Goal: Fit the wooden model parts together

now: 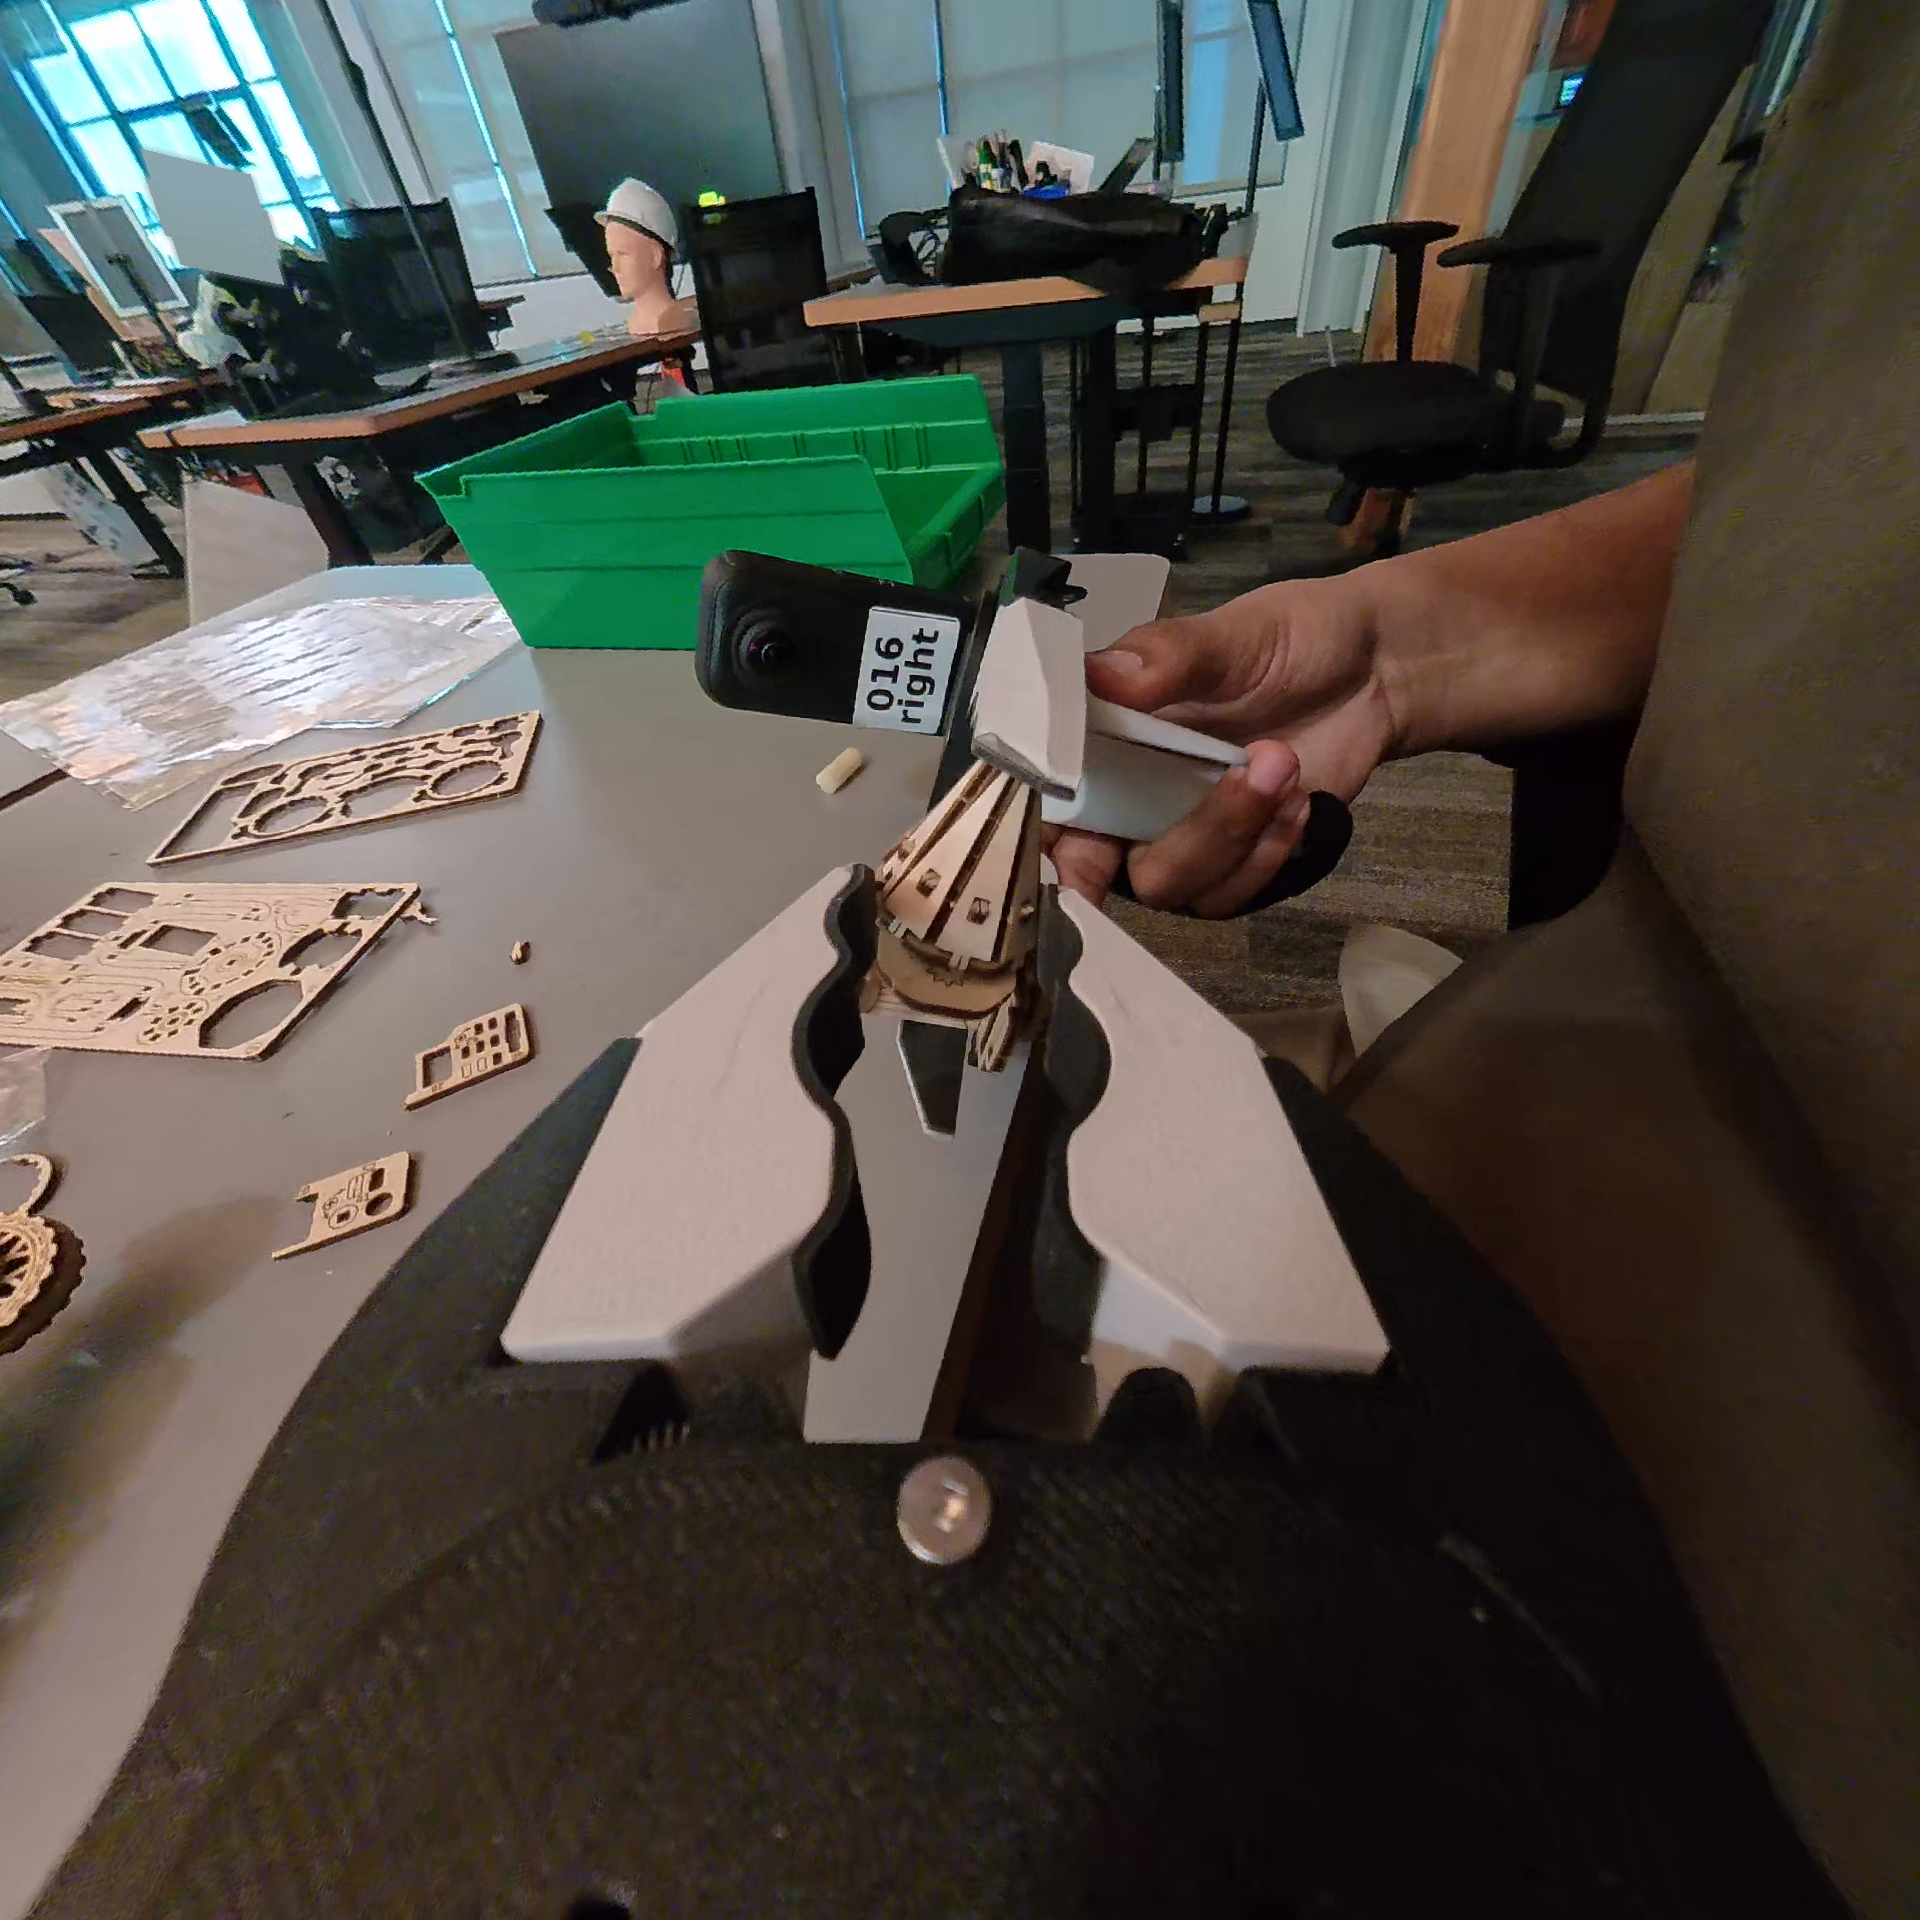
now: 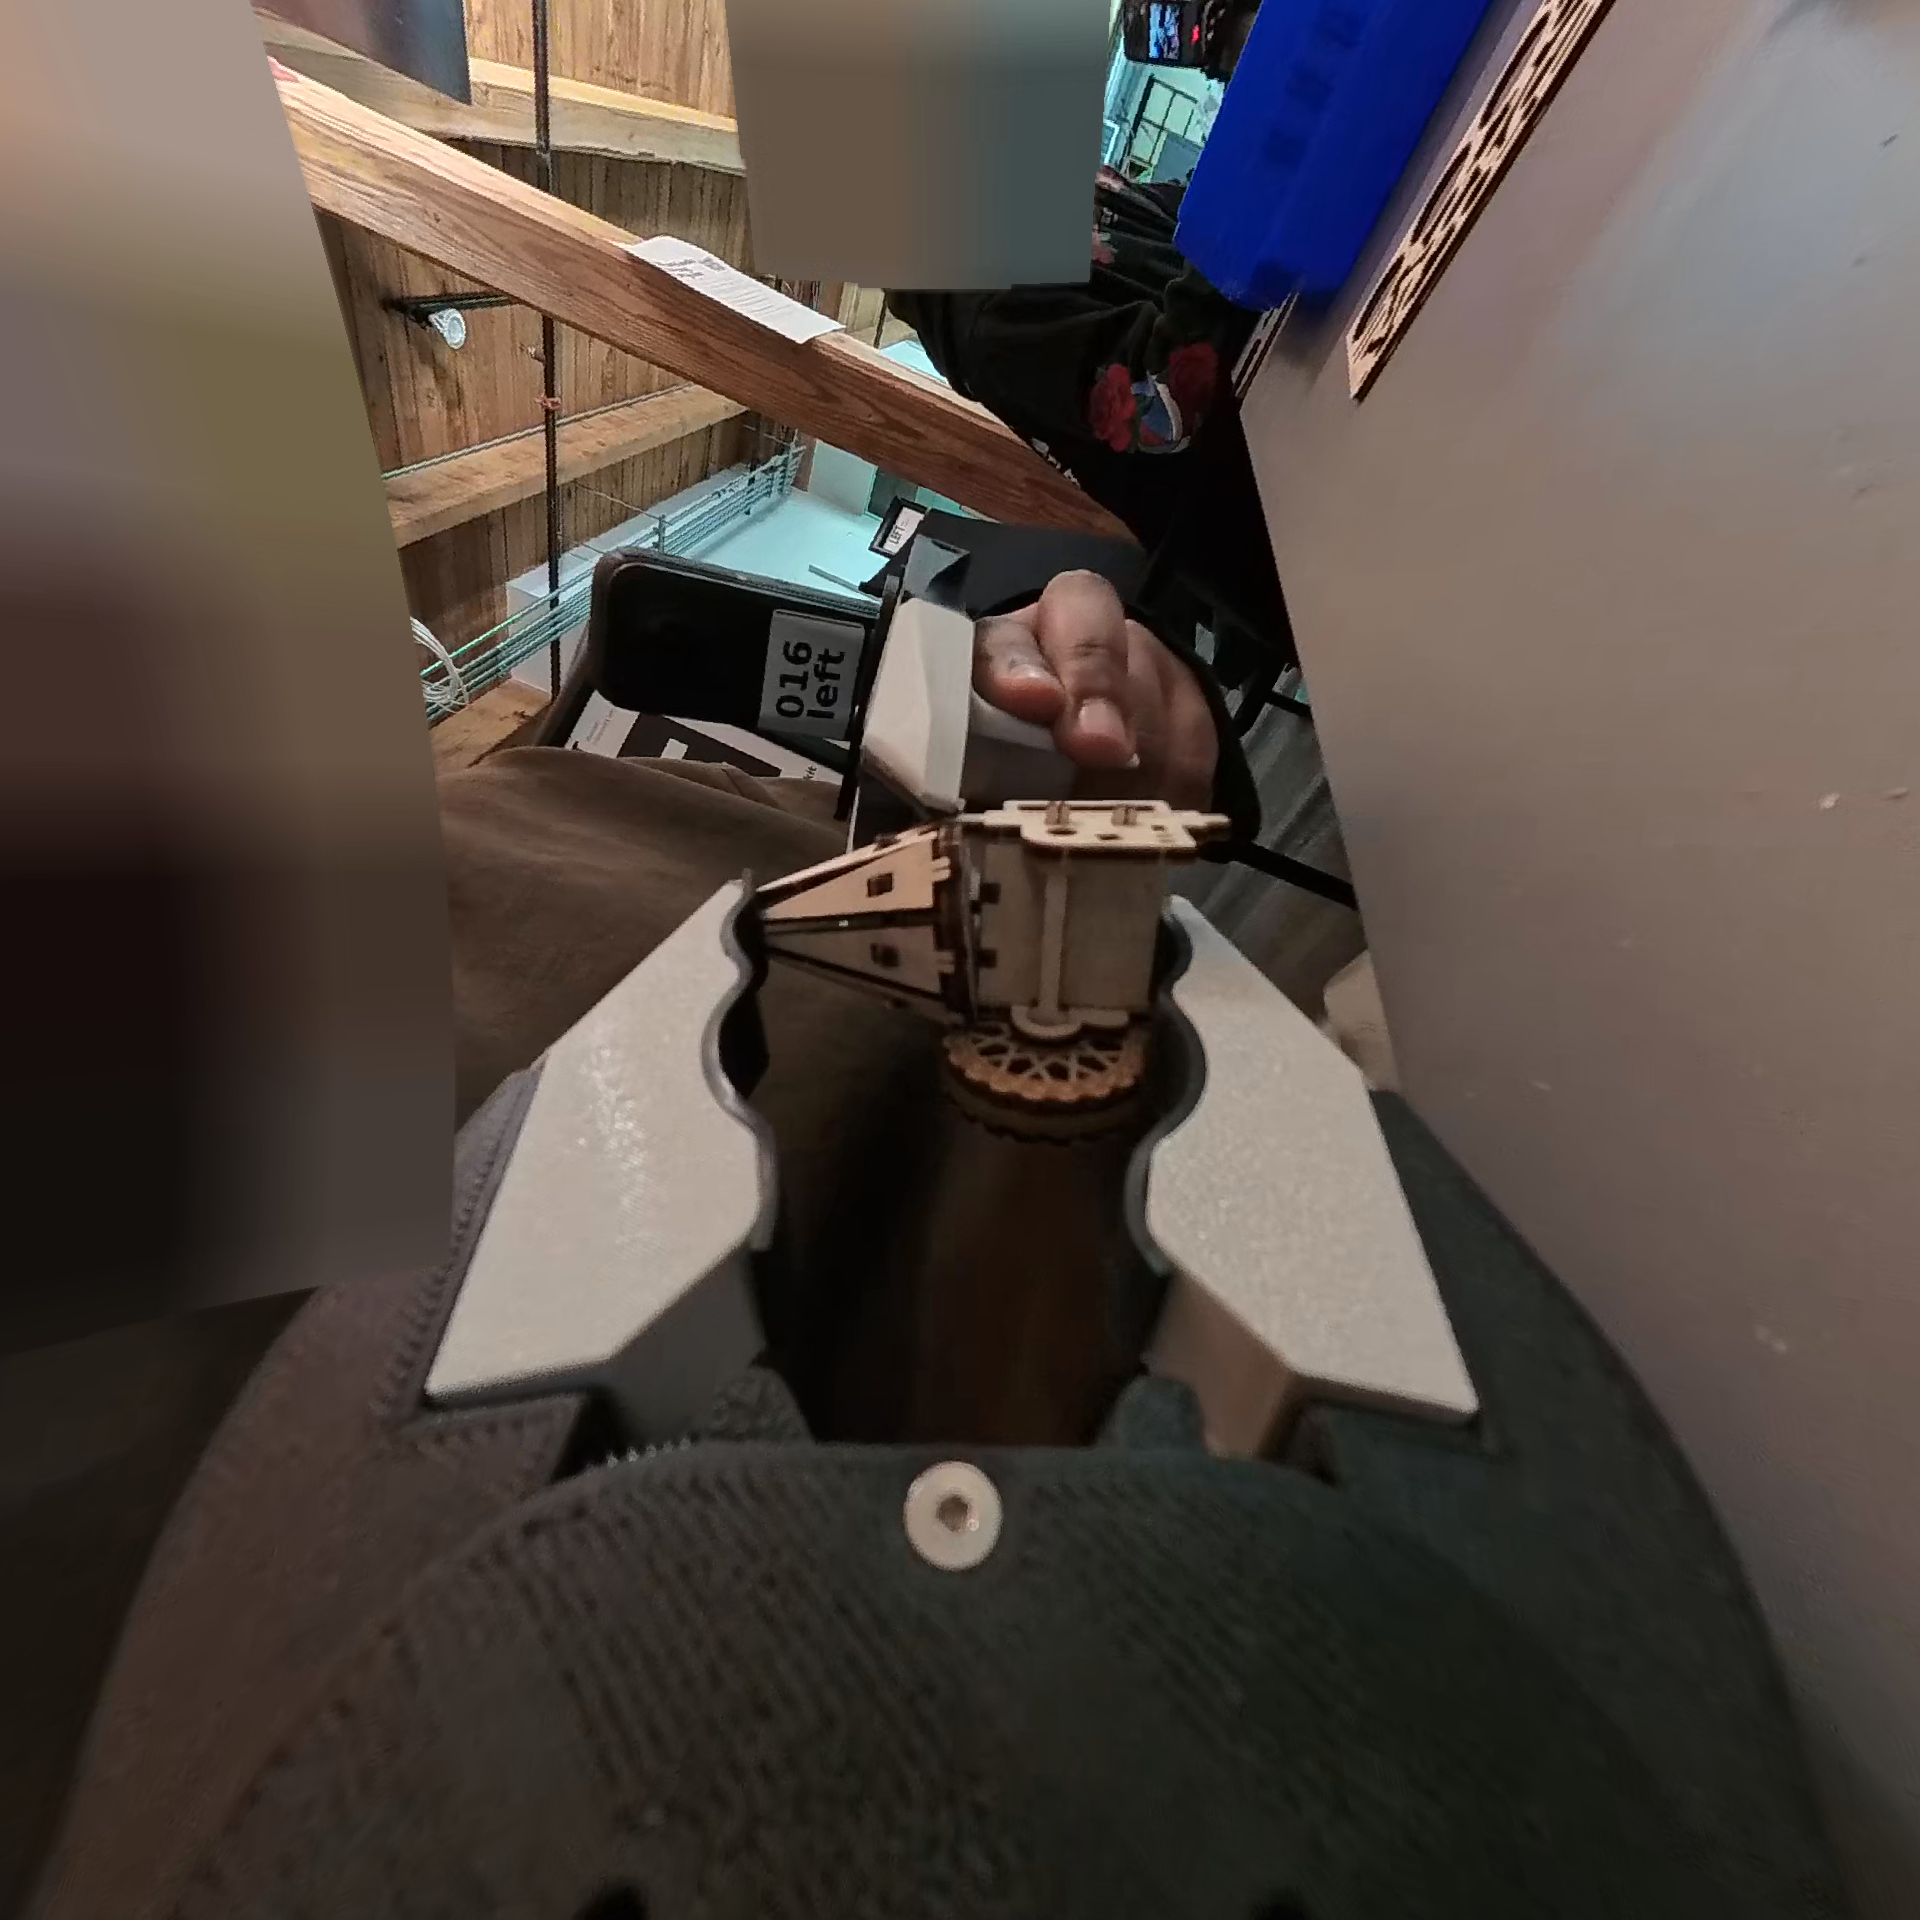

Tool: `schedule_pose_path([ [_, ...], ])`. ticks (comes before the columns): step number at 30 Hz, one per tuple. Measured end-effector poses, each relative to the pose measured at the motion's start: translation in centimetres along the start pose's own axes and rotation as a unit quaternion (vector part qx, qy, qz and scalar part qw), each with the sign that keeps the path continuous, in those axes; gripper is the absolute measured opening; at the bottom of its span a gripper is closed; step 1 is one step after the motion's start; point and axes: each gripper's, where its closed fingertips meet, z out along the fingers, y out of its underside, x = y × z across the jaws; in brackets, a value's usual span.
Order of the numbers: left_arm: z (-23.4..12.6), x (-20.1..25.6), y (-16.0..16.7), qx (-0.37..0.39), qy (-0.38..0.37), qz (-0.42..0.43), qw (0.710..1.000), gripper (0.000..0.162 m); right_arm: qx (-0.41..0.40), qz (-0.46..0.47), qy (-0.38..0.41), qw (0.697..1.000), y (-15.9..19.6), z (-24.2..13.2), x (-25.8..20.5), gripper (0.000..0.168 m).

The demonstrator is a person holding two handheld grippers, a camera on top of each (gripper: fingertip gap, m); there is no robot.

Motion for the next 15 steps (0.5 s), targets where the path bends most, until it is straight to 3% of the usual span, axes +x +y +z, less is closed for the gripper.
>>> schedule_pose_path([
  [3, 0.1, -0.2, -0.5, 0.014, -0.016, -0.007, 1.0, 0.031, 0.02, -0.014, -0.012, 1.0, -0.7, -0.2, -0.5, 0.073],
  [5, 0.1, -0.5, -0.7, 0.023, -0.022, -0.023, 0.999, 0.045, 0.027, -0.046, -0.006, 0.999, -1.2, -0.6, -0.9, 0.074],
  [8, -0.3, -1.0, -0.9, 0.043, 0.005, -0.109, 0.993, 0.056, 0.042, -0.138, 0.019, 0.989, -2.2, -1.5, -1.8, 0.073],
  [12, -0.6, -0.6, -2.3, 0.088, 0.09, -0.256, 0.958, 0.061, 0.043, -0.305, 0.061, 0.949, -2.4, -1.7, -3.4, 0.073],
  [15, -0.7, 0.4, -2.9, 0.098, 0.105, -0.239, 0.961, 0.058, 0.029, -0.383, 0.073, 0.92, -1.7, -1.2, -4.1, 0.074],
])
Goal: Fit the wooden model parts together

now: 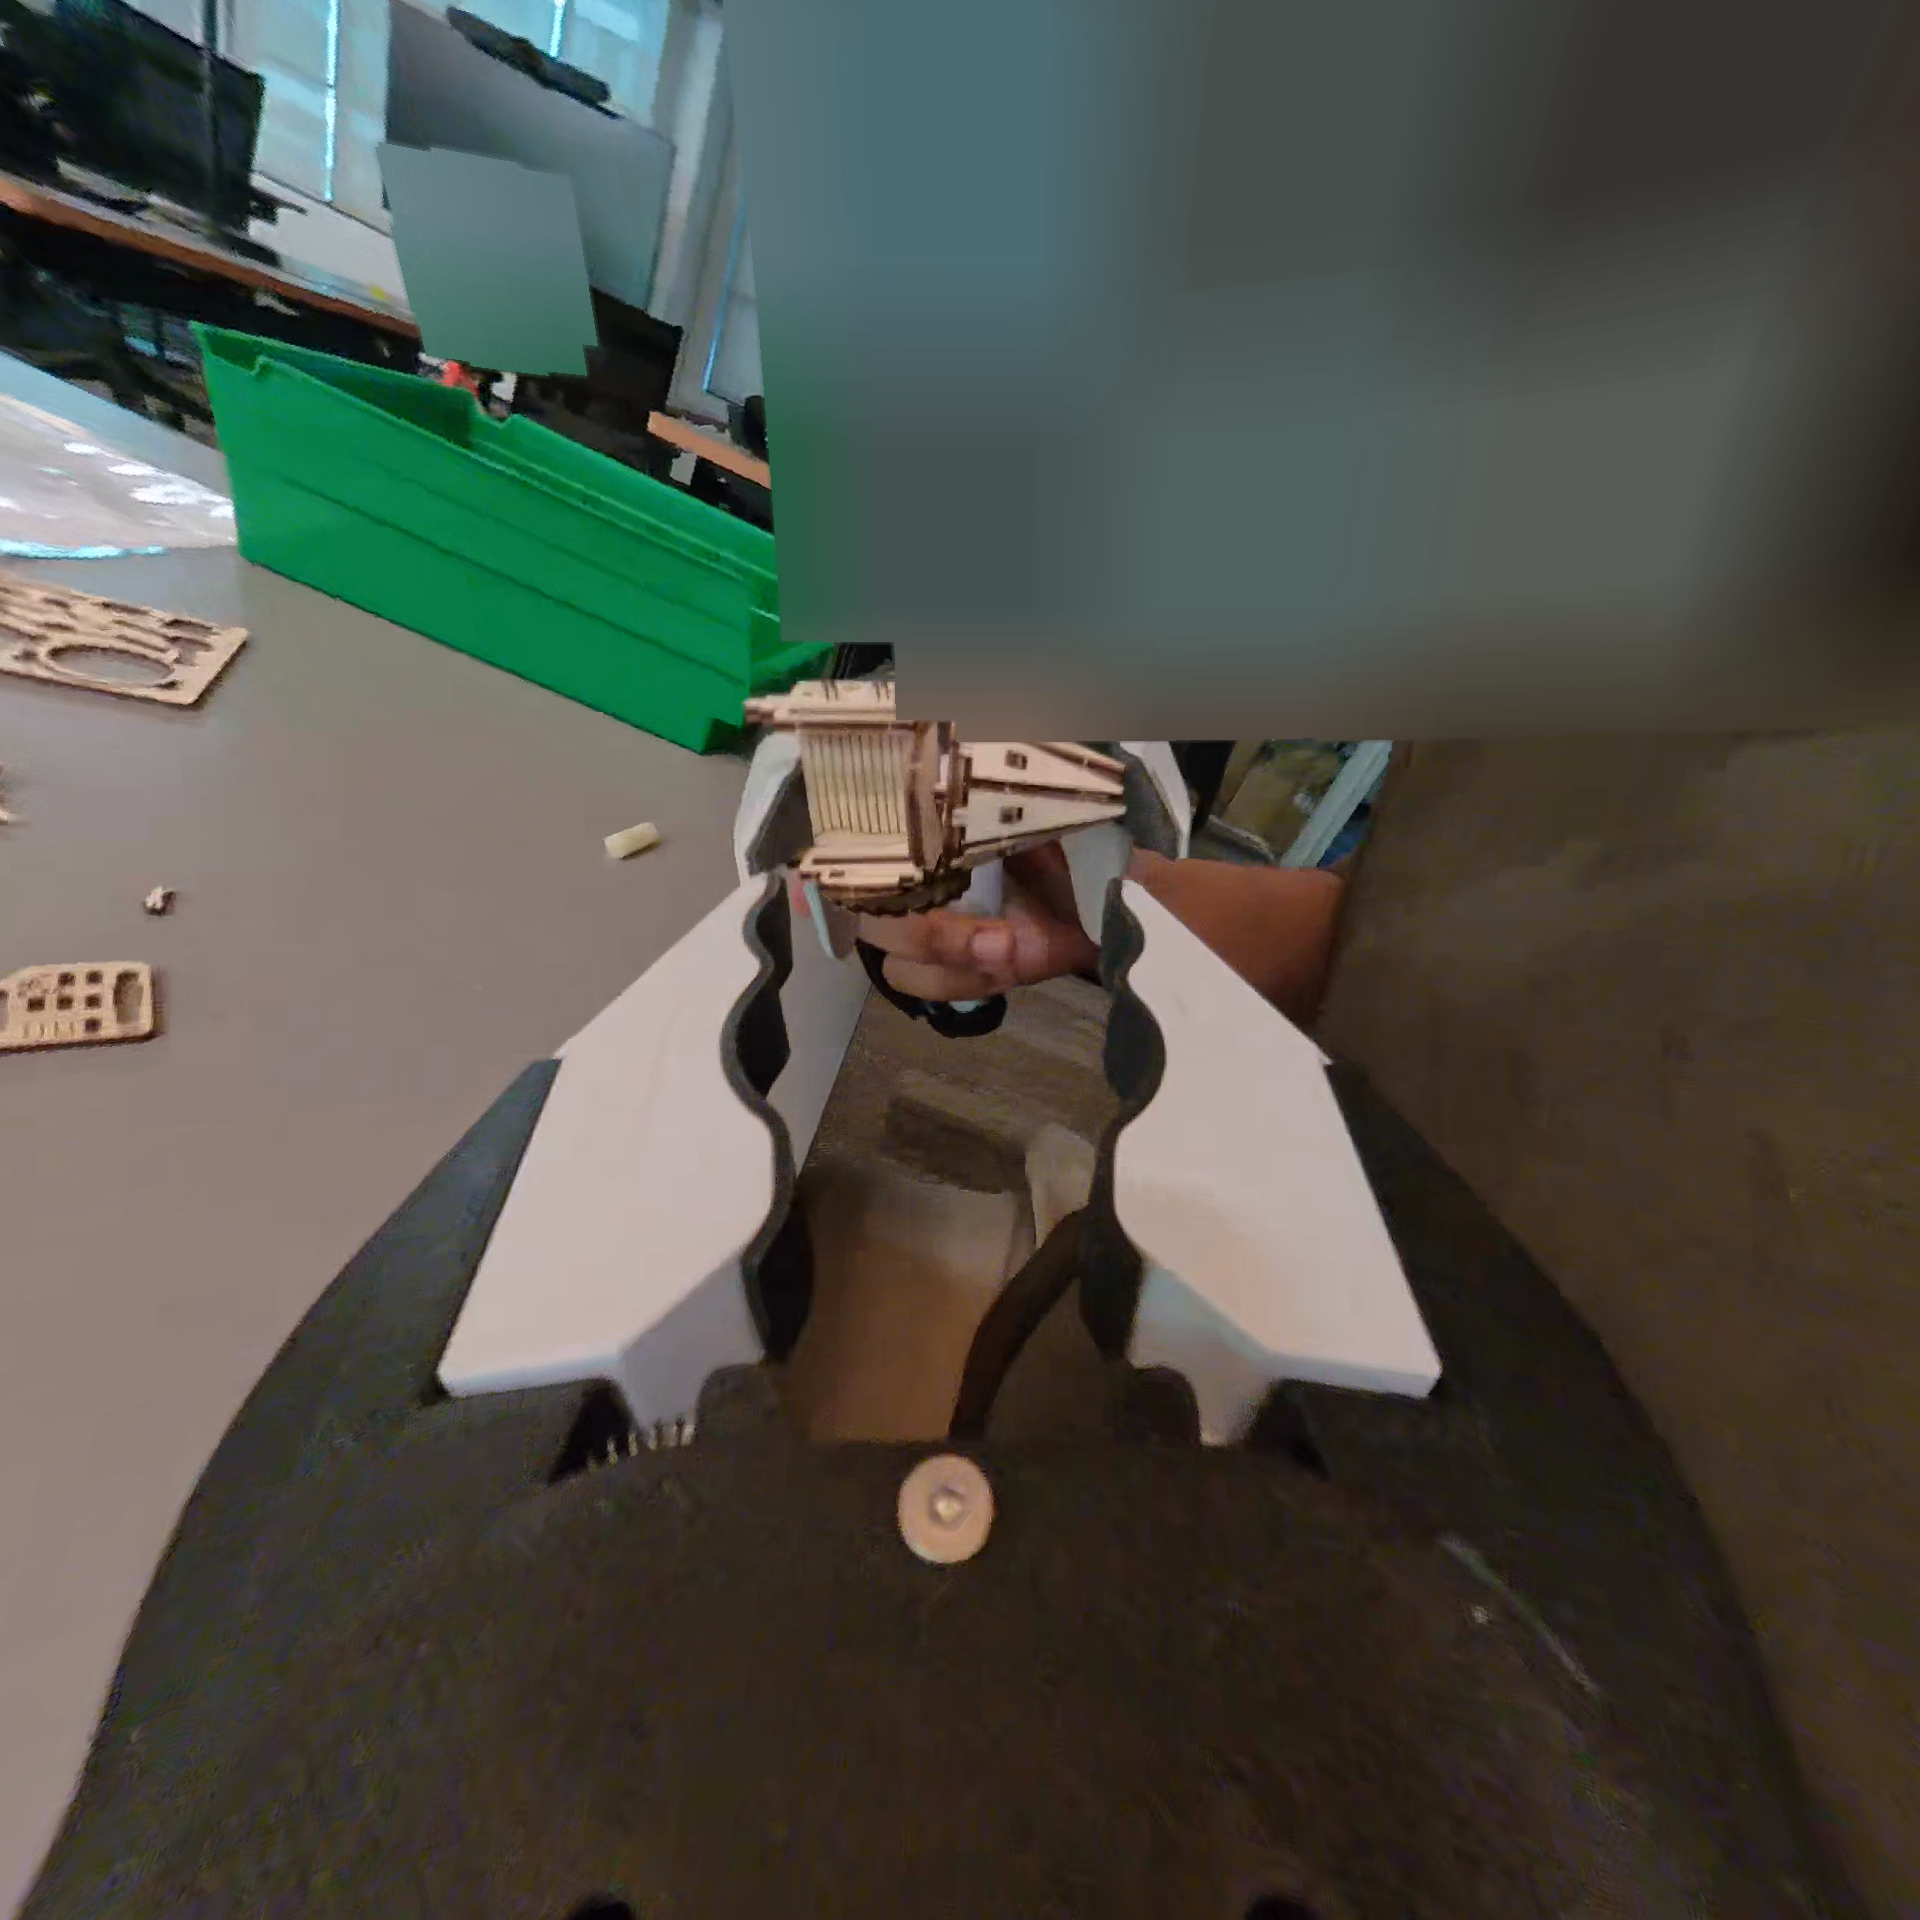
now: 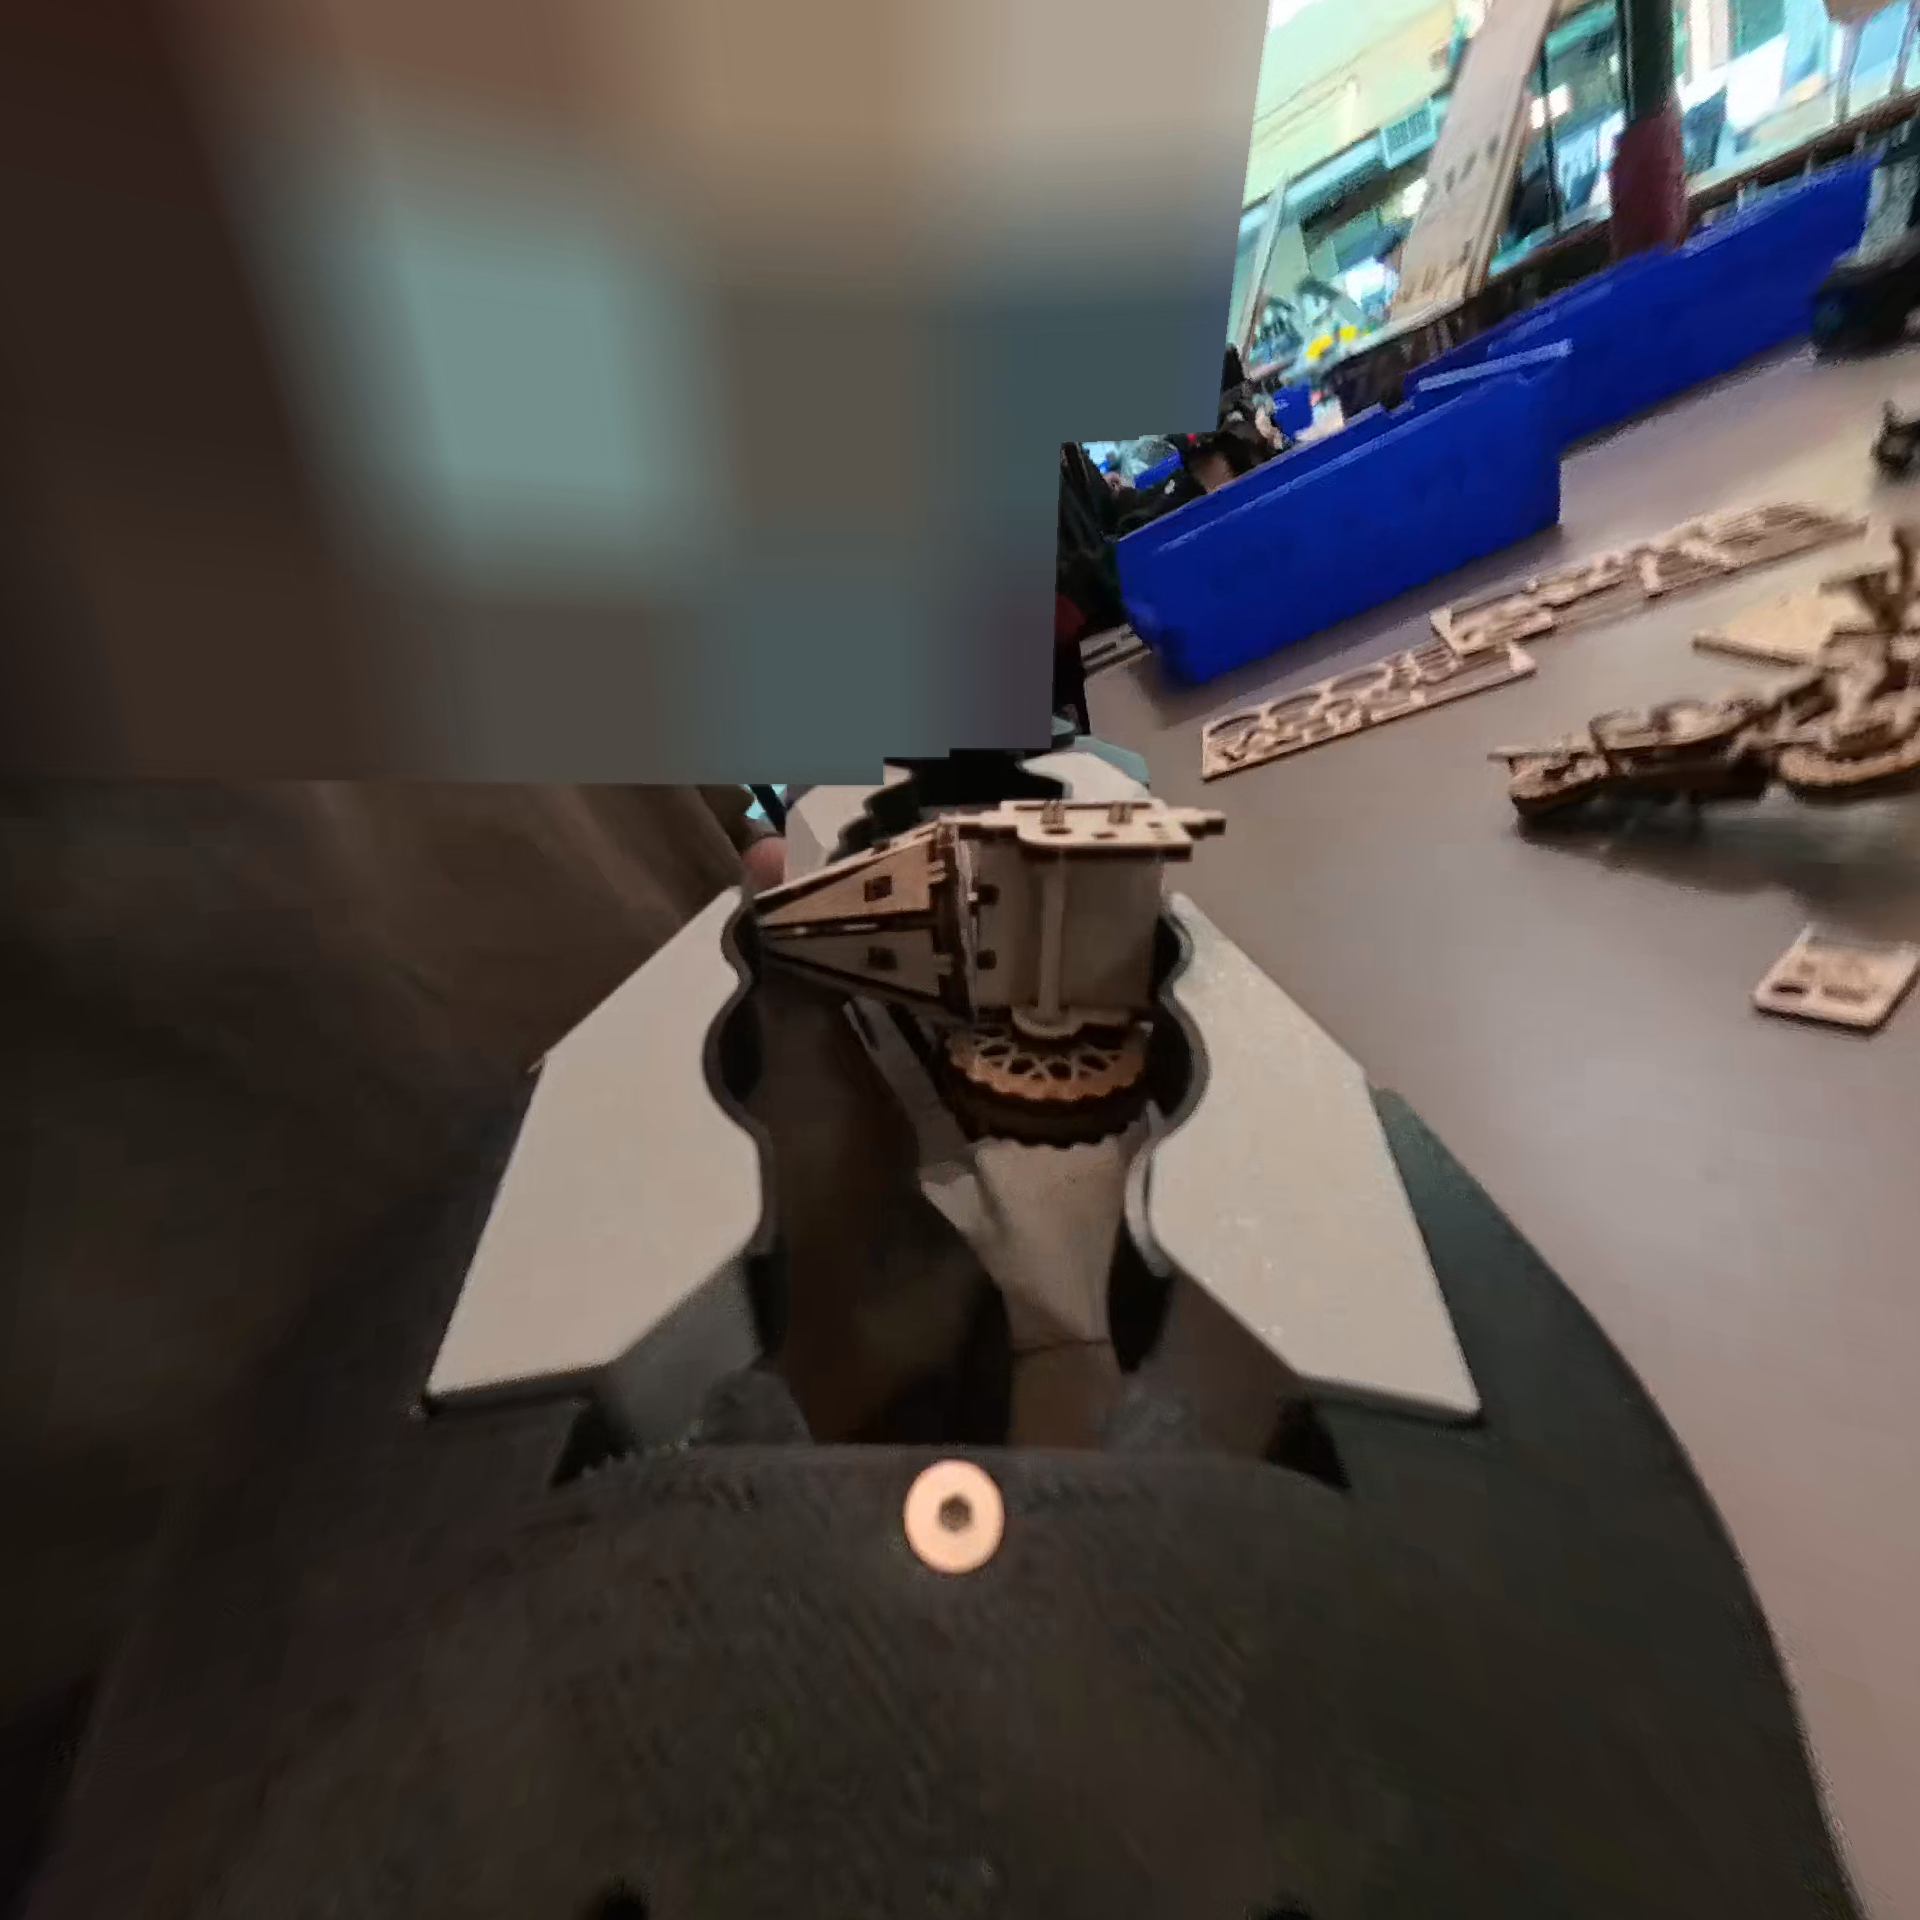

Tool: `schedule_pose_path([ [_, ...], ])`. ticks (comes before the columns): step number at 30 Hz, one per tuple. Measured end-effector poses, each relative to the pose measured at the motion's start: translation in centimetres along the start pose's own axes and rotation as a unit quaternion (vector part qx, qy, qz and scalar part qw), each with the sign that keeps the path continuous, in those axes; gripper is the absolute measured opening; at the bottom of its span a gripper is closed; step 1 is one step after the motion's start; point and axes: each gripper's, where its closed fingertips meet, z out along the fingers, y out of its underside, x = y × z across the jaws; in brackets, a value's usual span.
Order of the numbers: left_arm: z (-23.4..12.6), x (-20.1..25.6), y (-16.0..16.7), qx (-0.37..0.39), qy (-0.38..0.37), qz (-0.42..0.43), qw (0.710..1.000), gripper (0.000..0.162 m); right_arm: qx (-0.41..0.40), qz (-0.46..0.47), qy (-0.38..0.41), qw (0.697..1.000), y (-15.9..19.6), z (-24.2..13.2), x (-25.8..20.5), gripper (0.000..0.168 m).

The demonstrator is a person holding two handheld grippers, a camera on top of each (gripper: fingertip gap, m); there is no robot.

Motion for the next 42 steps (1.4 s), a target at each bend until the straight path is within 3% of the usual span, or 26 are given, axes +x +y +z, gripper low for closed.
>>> schedule_pose_path([
  [4, -0.1, 1.4, 0.3, -0.006, -0.002, 0.077, 0.997, 0.049, -0.007, -0.098, 0.005, 0.995, 0.1, 0.4, -1.1, 0.074],
  [11, -1.1, 3.1, -0.1, 0.008, 0.045, 0.091, 0.995, 0.039, -0.047, -0.207, 0.025, 0.977, 1.6, 1.1, -1.5, 0.073],
  [16, -1.1, 3.2, 0.0, 0.007, 0.05, 0.091, 0.995, 0.039, -0.047, -0.19, 0.017, 0.981, 1.6, 1.0, -1.4, 0.074],
  [20, -0.9, 2.5, 0.0, 0.008, 0.021, 0.104, 0.994, 0.025, -0.045, -0.15, 0.006, 0.988, 1.5, 0.9, -1.3, 0.074],
  [28, -0.8, 2.2, -0.1, 0.014, 0.016, 0.098, 0.995, 0.017, -0.057, -0.125, 0.001, 0.991, 1.9, 1.0, -1.4, 0.074],
  [42, -0.8, 3.3, 0.5, 0.002, 0.064, 0.073, 0.995, 0.018, -0.087, -0.089, -0.039, 0.991, 2.9, 1.3, -2.4, 0.074],
])
